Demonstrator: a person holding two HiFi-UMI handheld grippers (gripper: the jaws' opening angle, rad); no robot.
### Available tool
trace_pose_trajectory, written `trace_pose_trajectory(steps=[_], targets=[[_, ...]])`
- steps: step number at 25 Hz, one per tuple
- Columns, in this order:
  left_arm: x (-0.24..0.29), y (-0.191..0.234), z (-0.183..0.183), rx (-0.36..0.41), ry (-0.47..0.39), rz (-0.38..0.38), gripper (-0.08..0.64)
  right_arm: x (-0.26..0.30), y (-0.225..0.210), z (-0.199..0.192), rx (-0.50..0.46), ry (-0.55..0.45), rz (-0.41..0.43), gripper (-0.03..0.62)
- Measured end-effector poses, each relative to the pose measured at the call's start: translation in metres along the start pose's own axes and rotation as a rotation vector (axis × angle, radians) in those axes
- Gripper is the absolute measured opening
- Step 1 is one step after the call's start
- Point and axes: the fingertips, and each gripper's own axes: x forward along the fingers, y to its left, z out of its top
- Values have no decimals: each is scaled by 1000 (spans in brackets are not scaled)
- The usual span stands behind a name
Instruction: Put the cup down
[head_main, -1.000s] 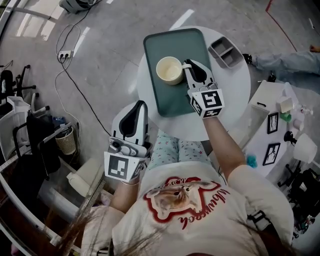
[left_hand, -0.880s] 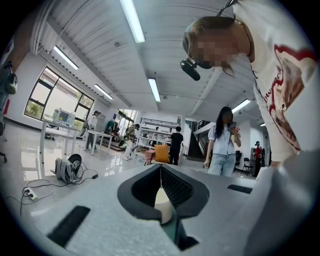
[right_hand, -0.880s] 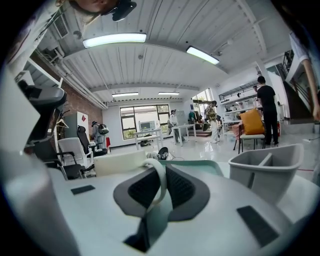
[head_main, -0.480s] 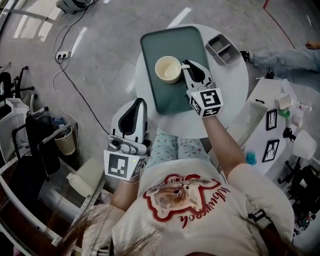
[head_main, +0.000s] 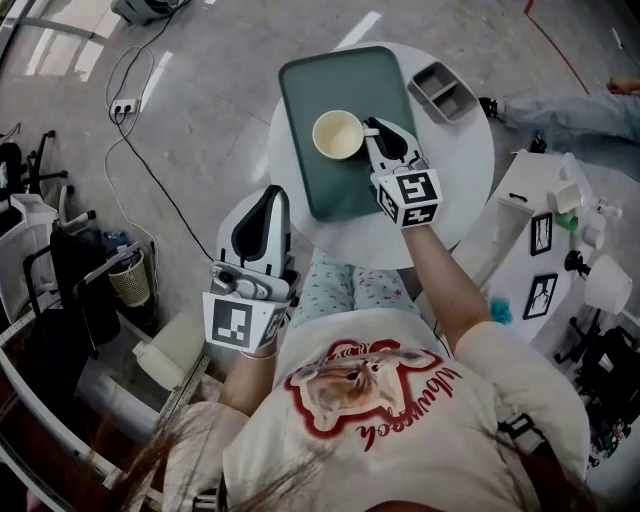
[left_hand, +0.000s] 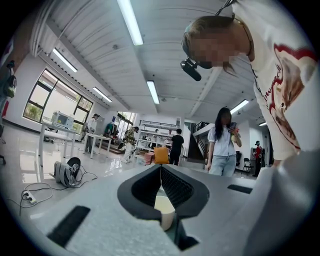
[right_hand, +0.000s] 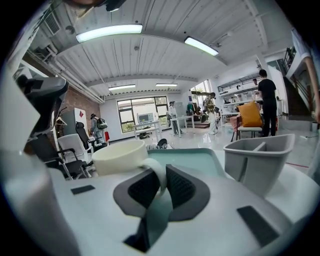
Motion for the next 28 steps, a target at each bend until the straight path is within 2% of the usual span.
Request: trace_pose_trajectory(steps=[8,15,17,21,25,28], targets=[[-2,-5,2,2,-2,-12,15,-2,0,-2,38,11,-21,52],[-3,-10,4,16,1,-21,15,-8,0,-6,49,69,-32,54],[-2,-11,5,18,4,-22,15,-10,1,-8,25,87,-33,54],[-2,-13,-1,28,17,-27,15,-14,3,-7,-102,90,-66,54],[0,-20,-5,20,31,-40,15,-19,6,-4,-127,59,-87,54],[1,-23,-6,21,38,-50,15,-22,8,-5,-89,65,-72,54]])
